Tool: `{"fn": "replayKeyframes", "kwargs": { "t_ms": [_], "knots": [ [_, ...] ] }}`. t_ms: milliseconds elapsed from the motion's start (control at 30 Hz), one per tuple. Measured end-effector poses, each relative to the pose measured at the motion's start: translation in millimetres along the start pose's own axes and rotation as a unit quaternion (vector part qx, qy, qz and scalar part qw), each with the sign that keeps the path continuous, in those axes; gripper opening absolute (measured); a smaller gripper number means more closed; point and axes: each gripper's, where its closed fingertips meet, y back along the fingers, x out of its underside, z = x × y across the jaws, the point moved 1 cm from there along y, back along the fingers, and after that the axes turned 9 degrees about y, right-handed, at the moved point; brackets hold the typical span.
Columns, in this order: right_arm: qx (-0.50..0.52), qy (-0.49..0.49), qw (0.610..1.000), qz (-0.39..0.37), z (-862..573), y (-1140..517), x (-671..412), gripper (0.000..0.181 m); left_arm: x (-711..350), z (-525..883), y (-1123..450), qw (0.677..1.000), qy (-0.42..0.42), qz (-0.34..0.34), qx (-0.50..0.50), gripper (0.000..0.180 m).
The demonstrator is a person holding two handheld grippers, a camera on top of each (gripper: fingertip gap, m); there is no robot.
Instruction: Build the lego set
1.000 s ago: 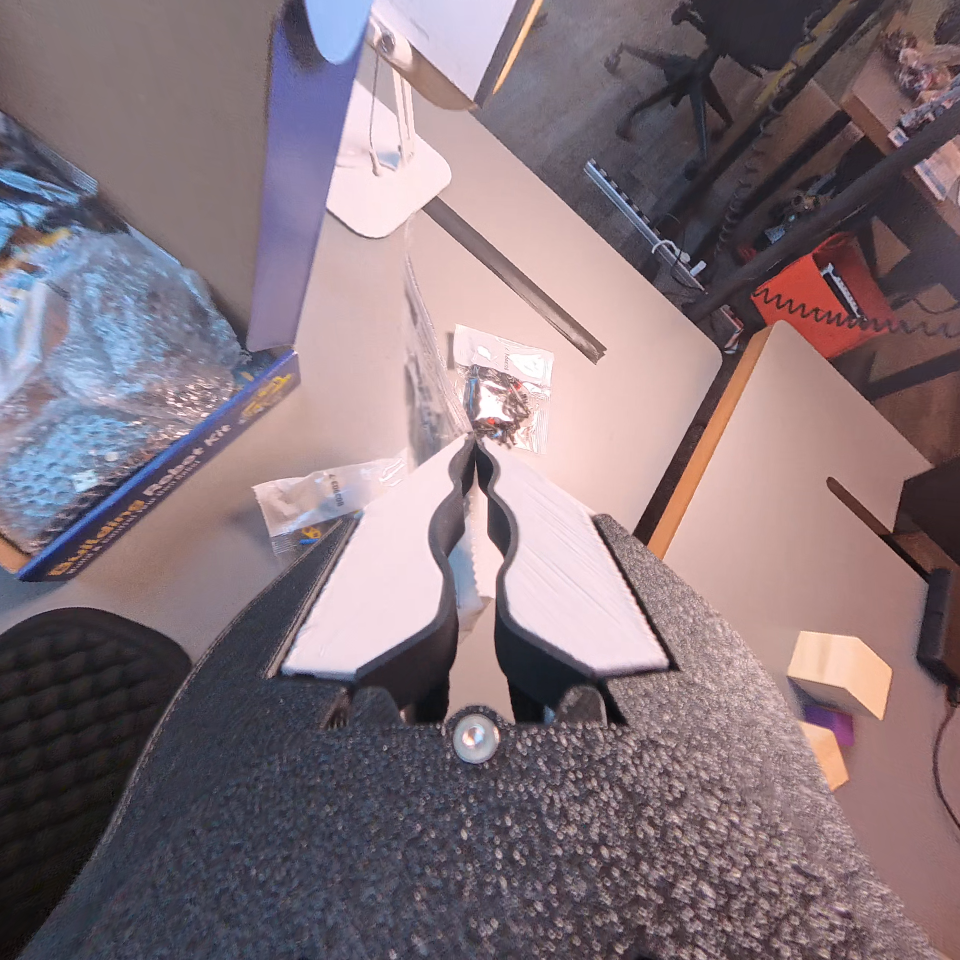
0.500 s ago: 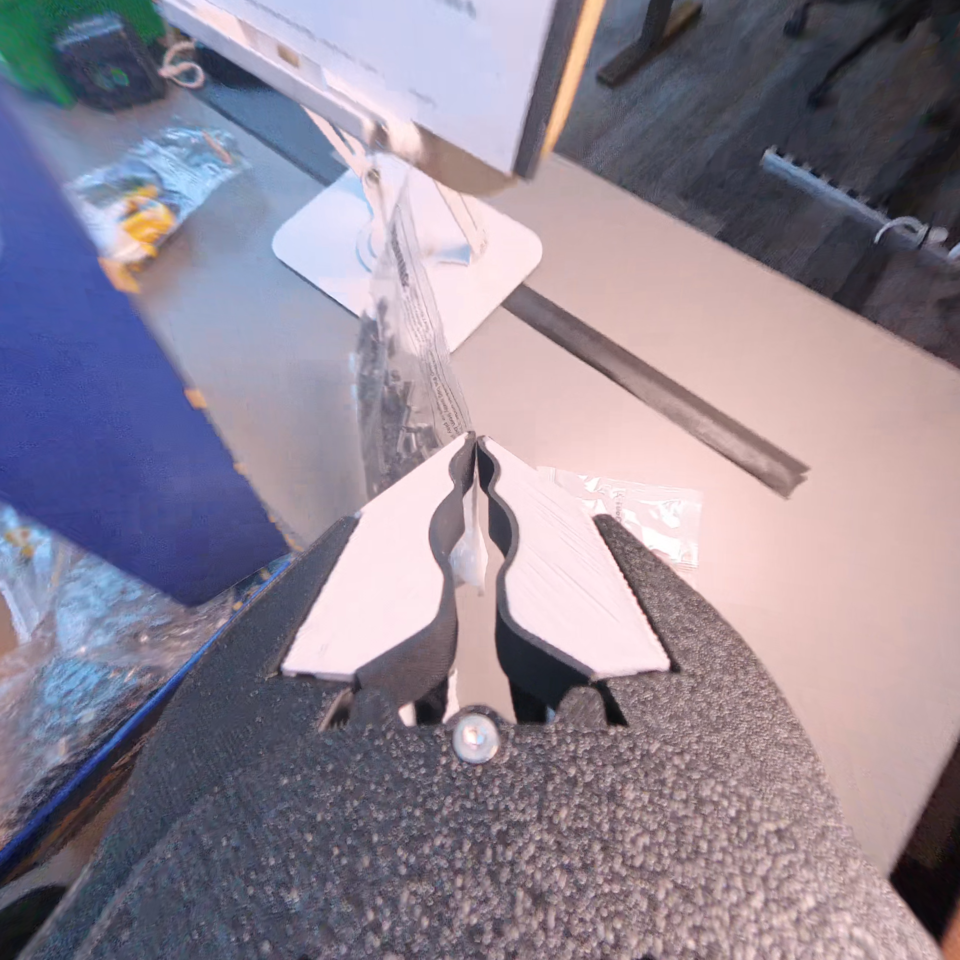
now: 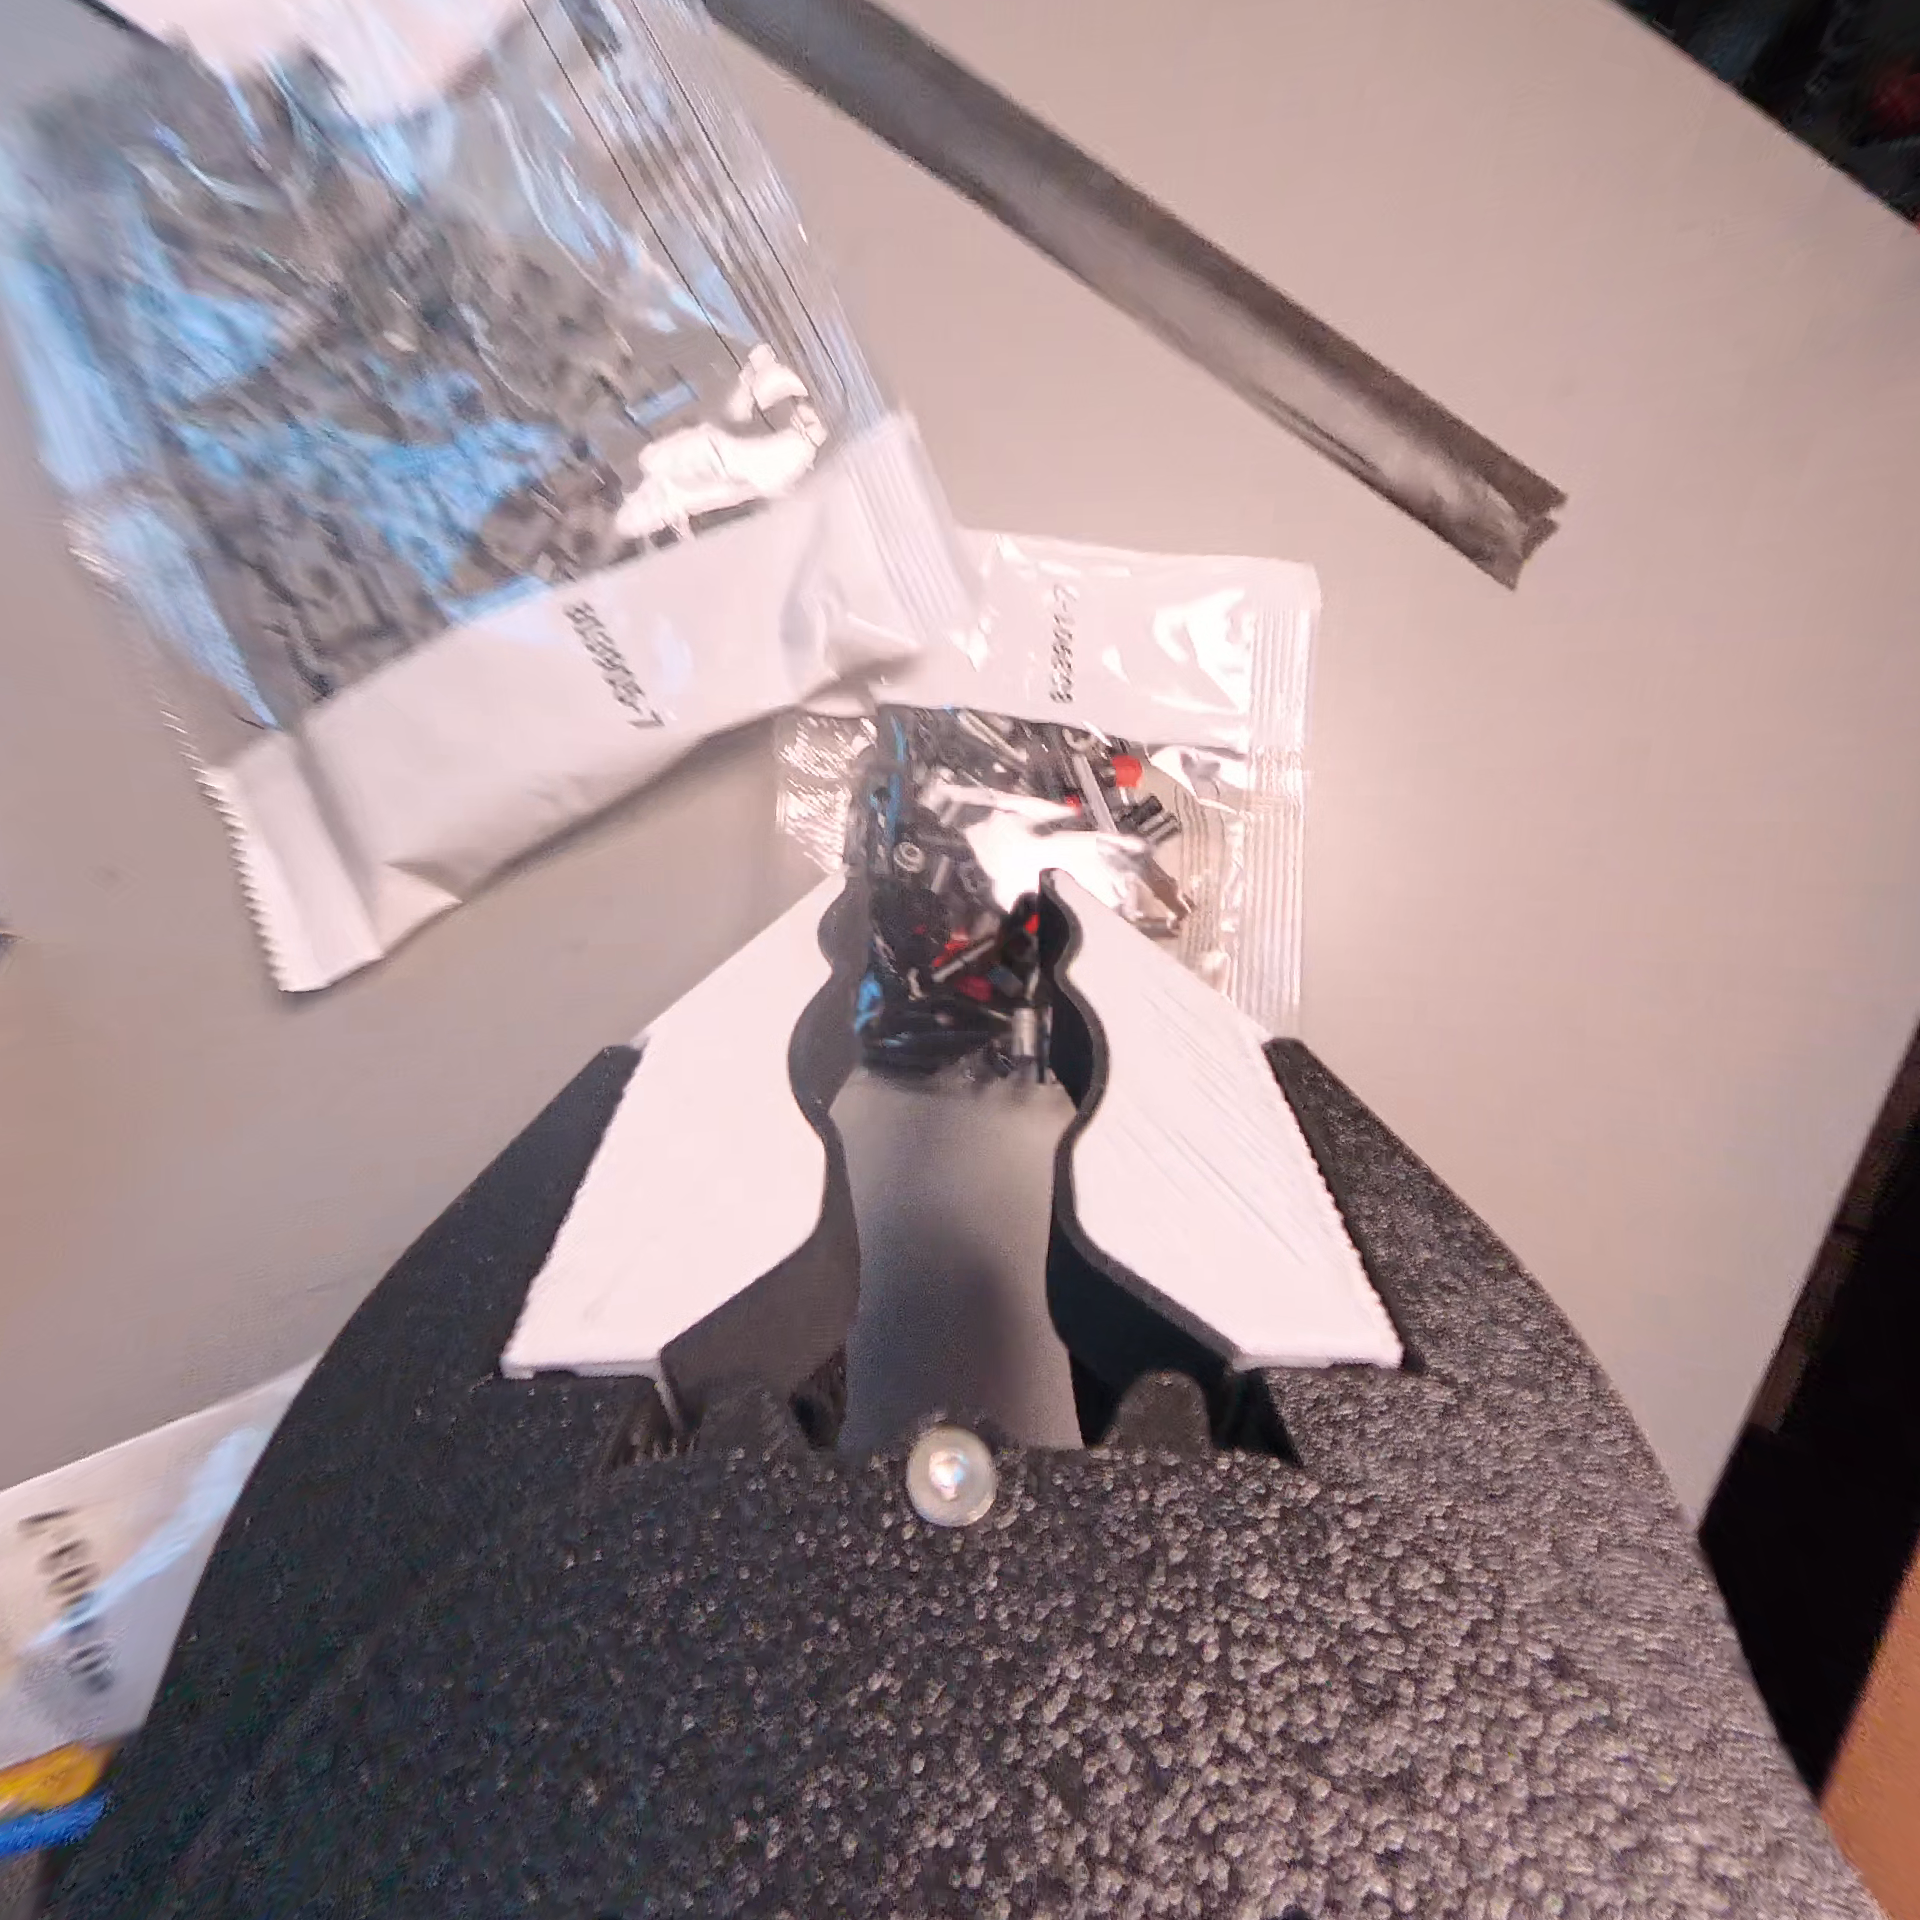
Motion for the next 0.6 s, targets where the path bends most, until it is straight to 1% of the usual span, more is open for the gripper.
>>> {"fn": "replayKeyframes", "kwargs": {
  "t_ms": [33,67,133,233,300,367,467,533,600],
  "knots": [
    [0.016,0.010,1.000,0.019,-4,-8,10,0.033,0,0,0,1.000,-0.001,0.000,-0.001,0.004],
    [0.022,-0.002,1.000,0.016,-8,-11,13,0.032,0,0,0,1.000,-0.001,0.000,-0.001,0.004],
    [0.027,-0.051,0.998,0.018,-22,-12,17,0.032,0,-1,1,1.000,-0.003,0.000,-0.003,0.004],
    [0.068,-0.056,0.995,0.044,-48,-7,32,0.033,0,-1,1,1.000,-0.005,0.000,-0.003,0.004],
    [0.091,-0.055,0.993,0.045,-59,2,36,0.039,0,-1,1,1.000,-0.005,0.000,-0.004,0.004],
    [0.102,-0.056,0.993,-0.009,-56,22,18,0.039,0,-1,1,1.000,-0.005,0.000,-0.008,0.004],
    [0.055,-0.034,0.988,-0.142,-7,75,-39,0.036,0,-1,0,1.000,-0.004,-0.002,-0.013,0.004],
    [0.003,0.017,0.979,-0.205,50,114,-70,0.033,0,-1,1,1.000,-0.004,-0.002,-0.013,0.004],
    [-0.042,0.089,0.967,-0.235,113,147,-90,0.030,0,-2,0,1.000,-0.006,-0.003,-0.014,0.005]
  ]
}}
